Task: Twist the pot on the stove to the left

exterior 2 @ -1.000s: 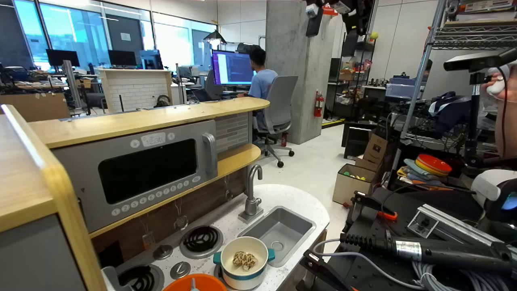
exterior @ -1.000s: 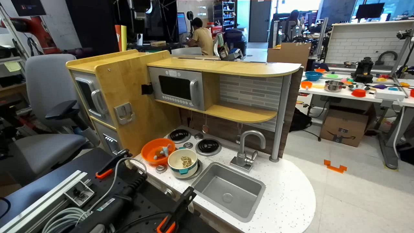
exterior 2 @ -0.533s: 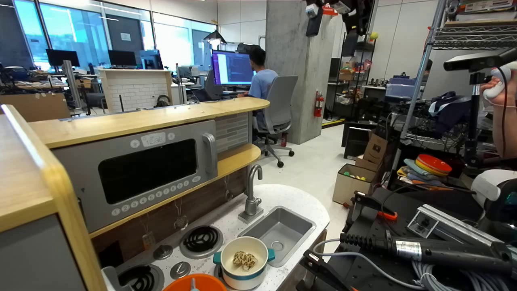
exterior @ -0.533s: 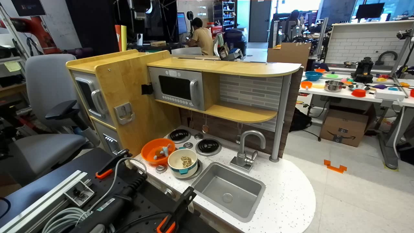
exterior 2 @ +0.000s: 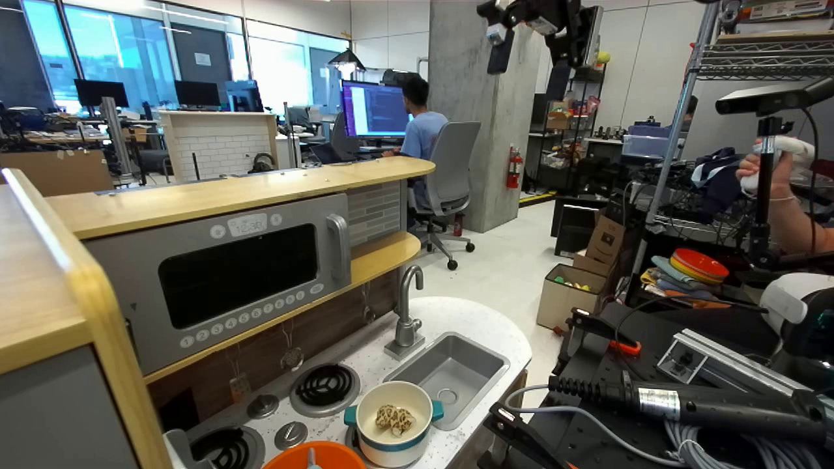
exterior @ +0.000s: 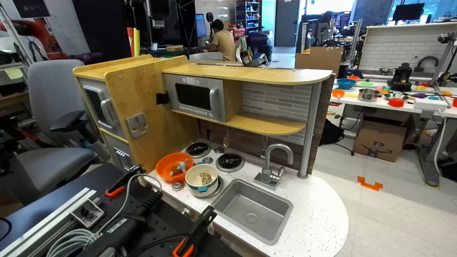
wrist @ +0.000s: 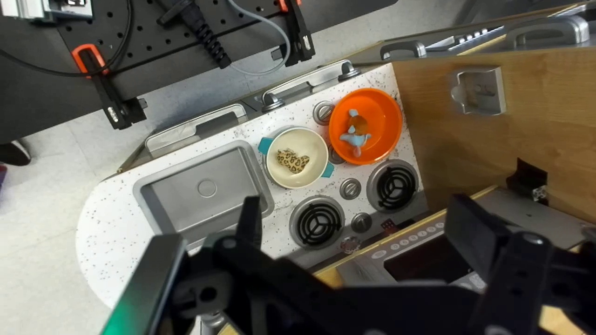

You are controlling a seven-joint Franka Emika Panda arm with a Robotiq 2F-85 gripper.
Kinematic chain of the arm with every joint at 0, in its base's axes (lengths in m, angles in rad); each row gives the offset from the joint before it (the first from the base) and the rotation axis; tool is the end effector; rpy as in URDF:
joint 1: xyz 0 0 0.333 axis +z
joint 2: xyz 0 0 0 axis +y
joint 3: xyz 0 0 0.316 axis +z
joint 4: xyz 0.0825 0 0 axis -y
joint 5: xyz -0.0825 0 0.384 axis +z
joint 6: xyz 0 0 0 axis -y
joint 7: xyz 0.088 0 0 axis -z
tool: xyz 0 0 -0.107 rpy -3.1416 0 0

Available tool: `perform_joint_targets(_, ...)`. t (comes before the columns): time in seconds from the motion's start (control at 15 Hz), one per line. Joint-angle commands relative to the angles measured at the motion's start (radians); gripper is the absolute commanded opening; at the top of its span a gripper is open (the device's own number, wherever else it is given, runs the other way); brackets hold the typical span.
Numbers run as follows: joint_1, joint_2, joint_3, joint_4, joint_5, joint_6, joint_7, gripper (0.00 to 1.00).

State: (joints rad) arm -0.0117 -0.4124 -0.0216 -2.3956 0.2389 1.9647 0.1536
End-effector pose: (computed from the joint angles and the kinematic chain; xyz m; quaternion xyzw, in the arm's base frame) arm 0.4208 0.0010 0.4704 -0.9838 0.1382 0.0164 0.1131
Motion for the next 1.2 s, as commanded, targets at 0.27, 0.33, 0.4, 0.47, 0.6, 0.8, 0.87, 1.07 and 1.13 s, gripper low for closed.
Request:
perform_joint_targets(0.27,-0.022,0.197,0.046,-0.008,-0.162,0.234,0.076,1.00)
perform_joint_targets(0.33,-0.019,0.237,0.054,-0.010,-0.193,0.264,0.102,1.00)
perform_joint_targets(0.4,-0.012,0.267,0.058,-0.010,-0.212,0.282,0.108,1.00)
perform_joint_targets(0.47,-0.004,0.297,0.064,-0.011,-0.231,0.300,0.112,1.00)
perform_joint_targets(0.6,0.009,0.372,0.078,0.006,-0.269,0.314,0.134,1.00)
perform_joint_targets(0.8,0.033,0.468,0.090,0.040,-0.317,0.332,0.161,1.00)
perform_joint_targets(0.87,0.041,0.495,0.088,0.050,-0.336,0.347,0.175,1.00)
perform_joint_targets(1.07,0.067,0.577,0.077,0.100,-0.370,0.380,0.219,1.00)
perform_joint_targets(1.13,0.073,0.610,0.070,0.120,-0.384,0.379,0.236,1.00)
